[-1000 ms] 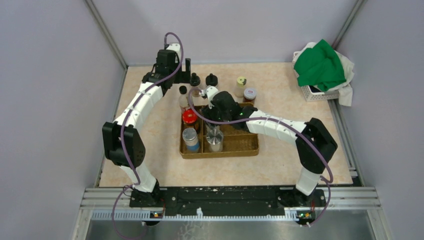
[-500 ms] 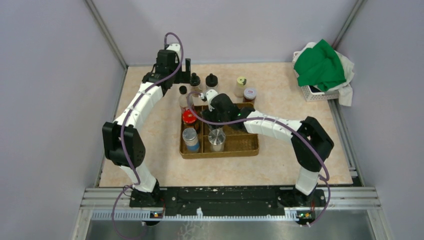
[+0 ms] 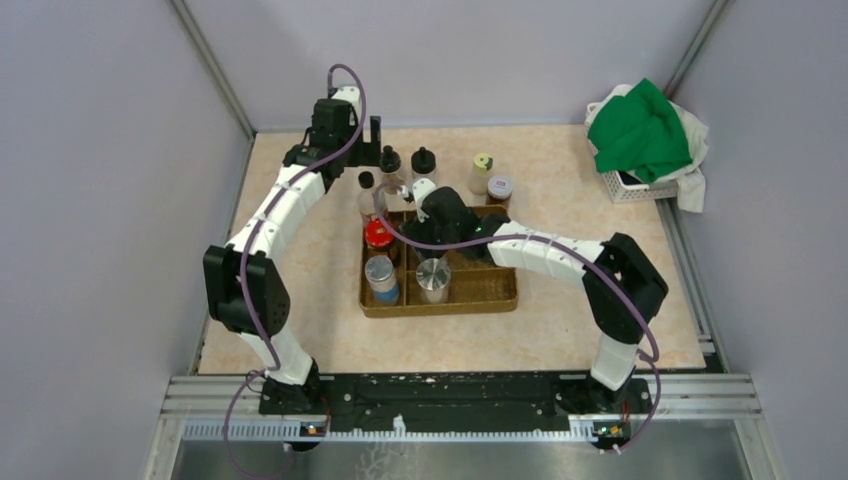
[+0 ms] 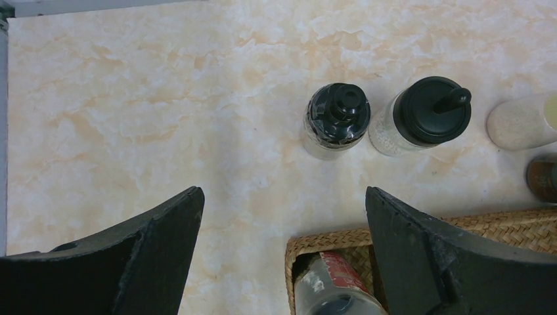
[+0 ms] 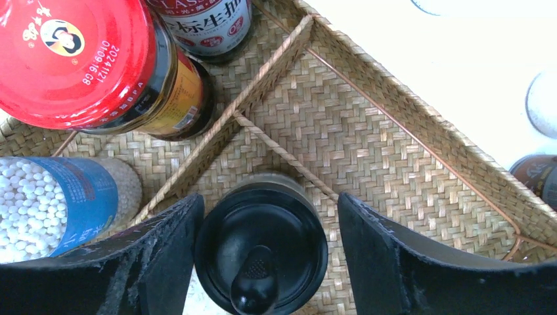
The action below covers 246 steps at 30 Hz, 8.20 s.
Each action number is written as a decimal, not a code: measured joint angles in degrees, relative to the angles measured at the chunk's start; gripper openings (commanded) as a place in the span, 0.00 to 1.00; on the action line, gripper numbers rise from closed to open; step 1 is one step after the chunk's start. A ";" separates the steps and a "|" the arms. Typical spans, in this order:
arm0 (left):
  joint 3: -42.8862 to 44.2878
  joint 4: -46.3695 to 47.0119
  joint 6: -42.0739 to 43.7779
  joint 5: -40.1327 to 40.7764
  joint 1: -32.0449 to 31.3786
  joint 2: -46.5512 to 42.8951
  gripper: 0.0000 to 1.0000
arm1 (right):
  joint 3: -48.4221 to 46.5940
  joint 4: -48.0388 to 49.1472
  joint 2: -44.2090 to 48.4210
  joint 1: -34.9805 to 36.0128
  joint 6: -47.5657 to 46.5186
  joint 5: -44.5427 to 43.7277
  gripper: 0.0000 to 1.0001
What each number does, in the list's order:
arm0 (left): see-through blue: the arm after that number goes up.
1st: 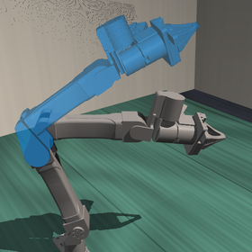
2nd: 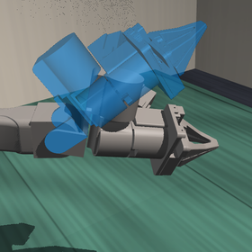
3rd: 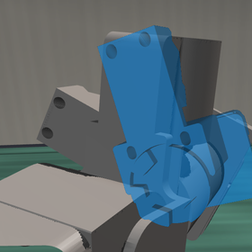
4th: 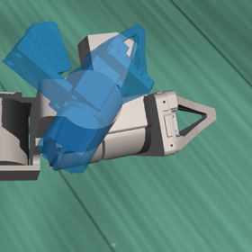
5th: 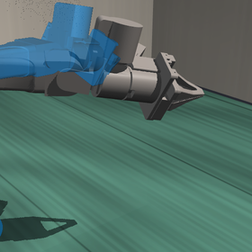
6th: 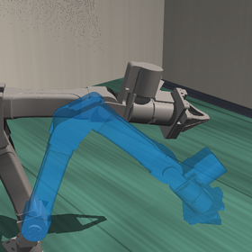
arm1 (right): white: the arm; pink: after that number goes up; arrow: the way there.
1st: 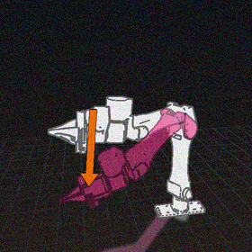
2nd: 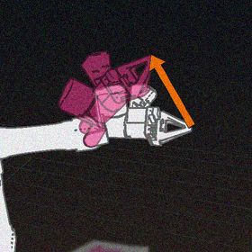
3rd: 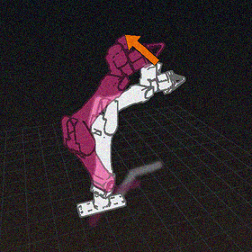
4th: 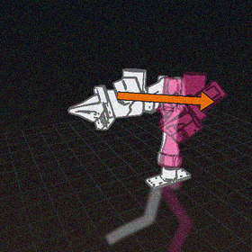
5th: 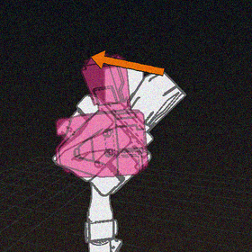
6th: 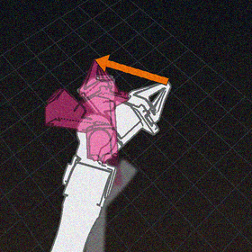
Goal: Organize the condiment bottles
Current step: Place the bottle in the storage box, then pick up the bottle from the center of the board, then place the bottle in the storage box.
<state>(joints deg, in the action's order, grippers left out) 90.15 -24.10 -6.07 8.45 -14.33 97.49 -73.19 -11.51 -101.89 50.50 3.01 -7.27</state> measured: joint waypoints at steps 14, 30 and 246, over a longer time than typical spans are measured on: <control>0.00 -0.13 0.02 -0.02 0.00 -0.26 0.99 | -4.68 -2.89 0.79 -0.04 -1.11 -0.92 0.83; 11.96 -4.09 0.02 -0.59 0.00 0.09 0.98 | -24.30 -10.80 9.14 -11.02 -7.72 -1.73 0.84; 6.80 -9.44 4.44 -11.34 -7.48 1.20 0.89 | 11.74 -25.70 27.47 1.51 13.29 -7.96 0.22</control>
<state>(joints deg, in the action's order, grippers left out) 96.95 -33.54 -1.63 -2.90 -21.80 98.70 -61.45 -37.21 -74.41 52.01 16.29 -15.22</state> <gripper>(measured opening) 0.895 0.625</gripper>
